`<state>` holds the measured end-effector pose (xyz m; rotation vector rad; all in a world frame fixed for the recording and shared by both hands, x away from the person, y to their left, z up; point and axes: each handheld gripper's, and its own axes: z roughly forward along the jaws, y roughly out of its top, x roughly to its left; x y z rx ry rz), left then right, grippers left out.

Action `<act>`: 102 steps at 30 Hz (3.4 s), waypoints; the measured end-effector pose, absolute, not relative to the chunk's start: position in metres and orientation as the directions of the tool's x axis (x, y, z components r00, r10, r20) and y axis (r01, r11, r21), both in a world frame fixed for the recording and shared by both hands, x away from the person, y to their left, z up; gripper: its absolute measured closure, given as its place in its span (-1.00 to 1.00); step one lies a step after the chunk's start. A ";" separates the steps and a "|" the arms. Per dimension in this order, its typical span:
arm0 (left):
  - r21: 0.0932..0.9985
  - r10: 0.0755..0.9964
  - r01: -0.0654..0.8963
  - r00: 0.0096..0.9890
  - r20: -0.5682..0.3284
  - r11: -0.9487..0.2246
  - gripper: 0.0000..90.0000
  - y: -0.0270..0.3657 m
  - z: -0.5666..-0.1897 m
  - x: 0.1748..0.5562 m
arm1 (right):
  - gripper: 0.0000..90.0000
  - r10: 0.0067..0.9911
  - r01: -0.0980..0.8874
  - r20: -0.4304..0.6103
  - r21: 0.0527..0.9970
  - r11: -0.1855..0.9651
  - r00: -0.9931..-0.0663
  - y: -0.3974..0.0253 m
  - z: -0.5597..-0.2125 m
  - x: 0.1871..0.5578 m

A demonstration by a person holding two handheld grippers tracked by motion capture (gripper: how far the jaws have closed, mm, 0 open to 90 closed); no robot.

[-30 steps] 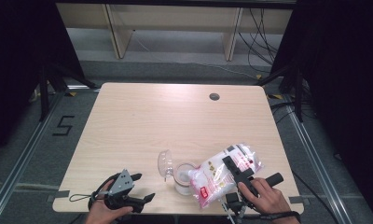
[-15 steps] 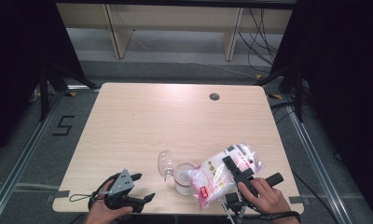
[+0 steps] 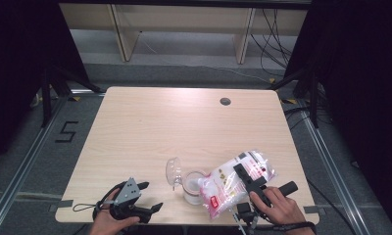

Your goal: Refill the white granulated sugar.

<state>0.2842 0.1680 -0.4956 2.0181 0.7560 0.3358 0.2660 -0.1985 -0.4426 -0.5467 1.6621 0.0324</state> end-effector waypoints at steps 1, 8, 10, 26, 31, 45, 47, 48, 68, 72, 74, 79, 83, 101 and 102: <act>0.841 0.630 0.377 0.775 -0.058 -0.387 -0.61 0.168 -0.496 0.284 | 0.23 -0.324 -0.368 -0.943 -0.278 0.887 -0.069 -0.199 -0.443 0.266; 0.842 0.630 0.378 0.774 -0.059 -0.385 -0.61 0.168 -0.496 0.284 | 0.23 -0.322 -0.365 -0.944 -0.277 0.889 -0.069 -0.199 -0.443 0.266; 0.836 0.625 0.374 0.779 -0.048 -0.401 -0.61 0.169 -0.495 0.285 | 0.23 -0.335 -0.368 -0.941 -0.292 0.883 -0.057 -0.198 -0.441 0.266; 0.836 0.626 0.375 0.778 -0.050 -0.400 -0.61 0.169 -0.495 0.285 | 0.23 -0.331 -0.365 -0.942 -0.288 0.885 -0.057 -0.198 -0.441 0.265; 0.836 0.629 0.376 0.776 -0.048 -0.399 -0.61 0.169 -0.495 0.285 | 0.23 -0.354 -0.378 -0.934 -0.316 0.871 -0.036 -0.196 -0.438 0.265; 0.836 0.626 0.376 0.778 -0.050 -0.400 -0.61 0.169 -0.495 0.285 | 0.24 -0.346 -0.374 -0.937 -0.303 0.877 -0.052 -0.197 -0.439 0.265; 0.836 0.628 0.375 0.776 -0.047 -0.401 -0.61 0.169 -0.495 0.284 | 0.24 -0.336 -0.368 -0.940 -0.292 0.883 -0.059 -0.198 -0.440 0.265; 0.841 0.628 0.371 0.777 -0.048 -0.395 -0.61 0.169 -0.496 0.285 | 0.24 -0.333 -0.366 -0.941 -0.289 0.885 -0.061 -0.198 -0.440 0.265; 0.836 0.626 0.375 0.778 -0.049 -0.401 -0.61 0.169 -0.495 0.285 | 0.24 -0.345 -0.376 -0.937 -0.301 0.876 -0.054 -0.197 -0.440 0.265; 0.836 0.626 0.376 0.778 -0.050 -0.400 -0.61 0.169 -0.495 0.285 | 0.24 -0.331 -0.367 -0.941 -0.288 0.885 -0.061 -0.198 -0.441 0.265; 0.836 0.625 0.374 0.779 -0.048 -0.402 -0.61 0.169 -0.495 0.285 | 0.24 -0.334 -0.372 -0.940 -0.289 0.882 -0.062 -0.198 -0.440 0.265; 0.841 0.630 0.379 0.774 -0.059 -0.386 -0.61 0.168 -0.495 0.284 | 0.25 -0.334 -0.375 -0.941 -0.289 0.881 -0.060 -0.198 -0.440 0.266; 0.835 0.625 0.375 0.779 -0.048 -0.403 -0.61 0.169 -0.495 0.285 | 0.25 -0.330 -0.372 -0.941 -0.282 0.884 -0.071 -0.199 -0.440 0.266; 0.841 0.630 0.378 0.775 -0.059 -0.387 -0.61 0.168 -0.495 0.284 | 0.26 -0.346 -0.386 -0.936 -0.298 0.873 -0.059 -0.199 -0.440 0.268; 0.841 0.629 0.377 0.775 -0.057 -0.388 -0.61 0.168 -0.495 0.284 | 0.26 -0.346 -0.385 -0.936 -0.299 0.873 -0.058 -0.199 -0.440 0.268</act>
